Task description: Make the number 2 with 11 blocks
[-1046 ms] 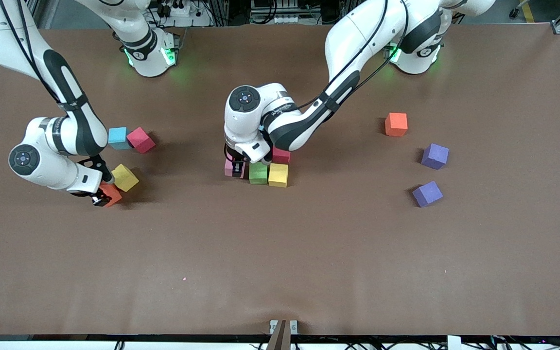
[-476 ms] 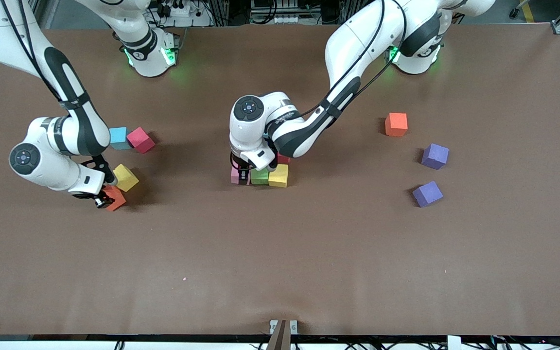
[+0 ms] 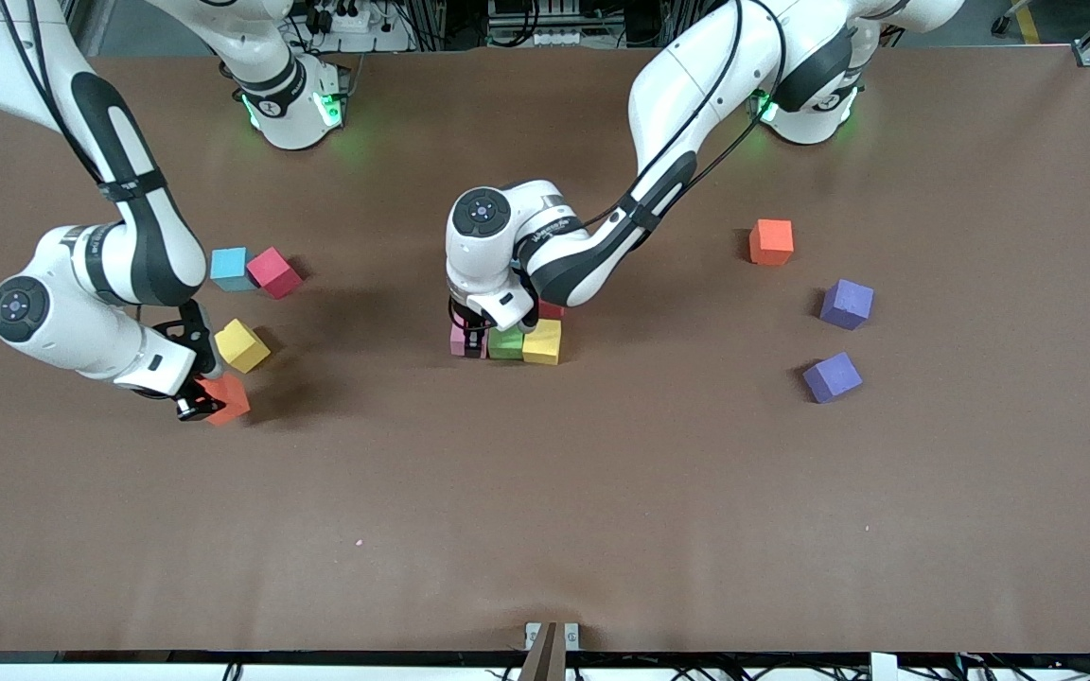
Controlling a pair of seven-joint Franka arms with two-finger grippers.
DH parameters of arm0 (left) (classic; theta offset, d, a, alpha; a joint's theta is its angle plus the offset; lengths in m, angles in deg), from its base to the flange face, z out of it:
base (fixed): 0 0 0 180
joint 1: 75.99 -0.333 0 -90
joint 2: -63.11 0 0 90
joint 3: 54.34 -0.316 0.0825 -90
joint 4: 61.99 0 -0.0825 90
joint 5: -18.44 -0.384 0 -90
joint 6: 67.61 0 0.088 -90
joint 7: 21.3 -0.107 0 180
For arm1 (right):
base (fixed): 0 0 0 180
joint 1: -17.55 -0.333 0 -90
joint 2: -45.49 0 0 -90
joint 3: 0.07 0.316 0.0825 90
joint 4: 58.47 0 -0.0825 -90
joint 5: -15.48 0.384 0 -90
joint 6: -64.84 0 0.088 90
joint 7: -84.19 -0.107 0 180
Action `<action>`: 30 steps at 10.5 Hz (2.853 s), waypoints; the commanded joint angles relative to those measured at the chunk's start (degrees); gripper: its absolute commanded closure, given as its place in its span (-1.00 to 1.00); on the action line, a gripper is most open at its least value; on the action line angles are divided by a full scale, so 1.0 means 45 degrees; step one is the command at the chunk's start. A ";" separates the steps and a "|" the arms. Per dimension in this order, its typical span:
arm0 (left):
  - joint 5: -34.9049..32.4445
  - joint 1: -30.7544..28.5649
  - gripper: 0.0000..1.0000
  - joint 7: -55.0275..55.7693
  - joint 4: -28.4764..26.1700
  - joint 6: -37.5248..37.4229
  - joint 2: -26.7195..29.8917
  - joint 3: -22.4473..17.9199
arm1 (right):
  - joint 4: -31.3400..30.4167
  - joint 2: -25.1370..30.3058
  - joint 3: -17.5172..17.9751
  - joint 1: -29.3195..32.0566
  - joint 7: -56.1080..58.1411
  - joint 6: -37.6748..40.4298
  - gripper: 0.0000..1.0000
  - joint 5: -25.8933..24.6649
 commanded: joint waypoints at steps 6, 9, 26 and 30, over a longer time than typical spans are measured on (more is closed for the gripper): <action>0.0296 0.0275 0.62 -0.0053 0.0239 0.0142 -0.0391 -0.0211 | -0.0120 0.0069 0.0874 -0.0832 -0.8408 0.0003 0.43 0.0085; 0.0296 0.0256 -0.99 -0.0053 0.0219 0.0200 -0.0411 -0.0328 | -0.0022 -0.0107 0.0894 -0.1202 -1.0770 -0.0097 0.38 0.0201; 0.0237 -0.7120 -1.00 -0.4092 -0.5856 -0.2502 0.5711 0.2211 | 0.3118 -0.2409 0.0542 -0.6457 -3.2218 0.0021 0.59 0.0123; 0.0237 -0.9738 -1.00 -0.7153 -1.1005 0.0043 0.8707 0.2231 | 0.3999 -0.3250 0.0425 -0.7335 -3.4407 -0.0155 0.58 0.0143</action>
